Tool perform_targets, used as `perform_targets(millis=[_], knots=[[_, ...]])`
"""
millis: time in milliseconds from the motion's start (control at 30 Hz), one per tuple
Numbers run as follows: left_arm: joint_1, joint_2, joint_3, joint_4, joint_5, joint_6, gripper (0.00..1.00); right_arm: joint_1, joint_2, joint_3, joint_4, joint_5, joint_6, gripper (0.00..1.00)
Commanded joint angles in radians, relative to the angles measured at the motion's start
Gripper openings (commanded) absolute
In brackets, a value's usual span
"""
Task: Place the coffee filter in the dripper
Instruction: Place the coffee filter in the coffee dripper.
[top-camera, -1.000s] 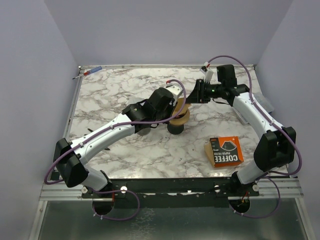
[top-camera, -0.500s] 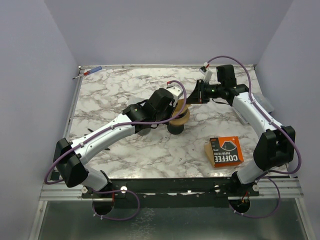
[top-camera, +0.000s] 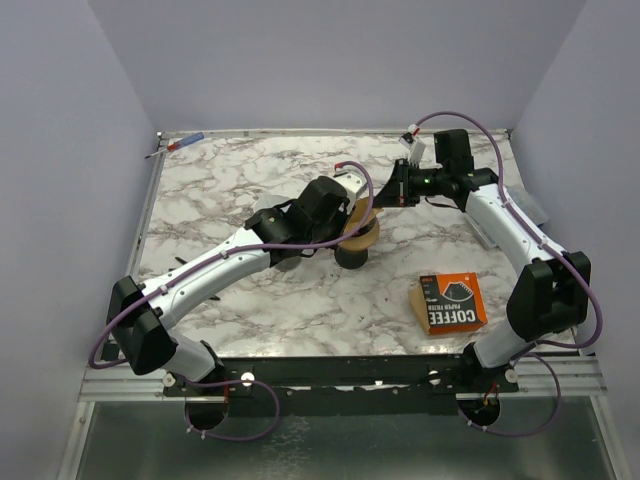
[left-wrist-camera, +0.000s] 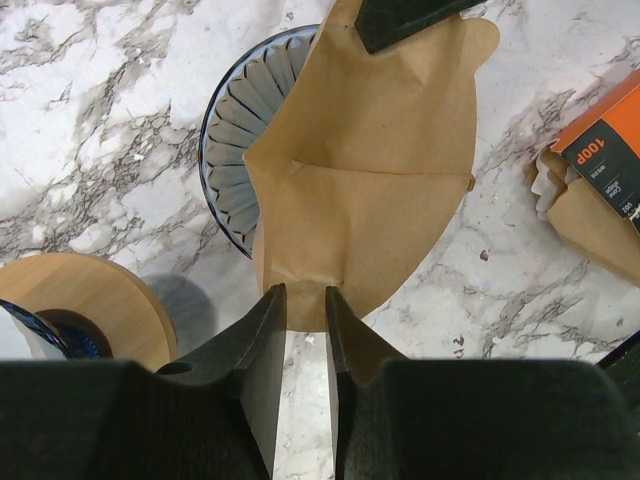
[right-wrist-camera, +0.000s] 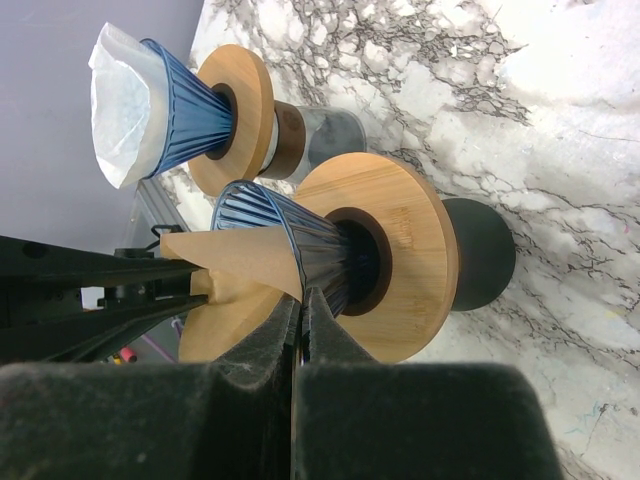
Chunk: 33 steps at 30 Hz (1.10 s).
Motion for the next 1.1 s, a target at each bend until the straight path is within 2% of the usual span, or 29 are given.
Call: perform_targets(millis=[0, 300, 500, 533, 567, 700, 967, 1067], knots=[[0.002, -0.029, 0.001, -0.034, 0.025, 0.017, 0.23, -0.017, 0.012, 0.000, -0.009, 0.002, -0.018, 0.00], [0.004, -0.033, 0.003, -0.033, 0.056, 0.022, 0.15, -0.017, 0.010, -0.001, -0.014, -0.001, -0.018, 0.00], [0.004, -0.025, 0.007, -0.033, 0.064, 0.026, 0.16, -0.017, 0.014, 0.000, -0.014, -0.026, -0.016, 0.04], [0.004, -0.024, 0.008, -0.033, 0.064, 0.023, 0.18, -0.017, 0.011, 0.000, -0.014, -0.030, -0.017, 0.05], [0.004, -0.025, 0.012, -0.033, 0.064, 0.021, 0.23, -0.017, 0.008, 0.001, -0.014, -0.034, -0.016, 0.12], [0.004, -0.031, 0.031, -0.032, 0.058, 0.013, 0.47, -0.017, -0.010, 0.004, -0.012, -0.054, -0.014, 0.30], [0.004, -0.038, 0.068, -0.015, 0.052, -0.015, 0.71, -0.017, -0.032, 0.003, -0.011, -0.078, -0.011, 0.48], [0.006, -0.051, 0.074, 0.002, 0.053, -0.032, 0.82, -0.017, -0.049, 0.000, -0.009, -0.074, -0.010, 0.59]])
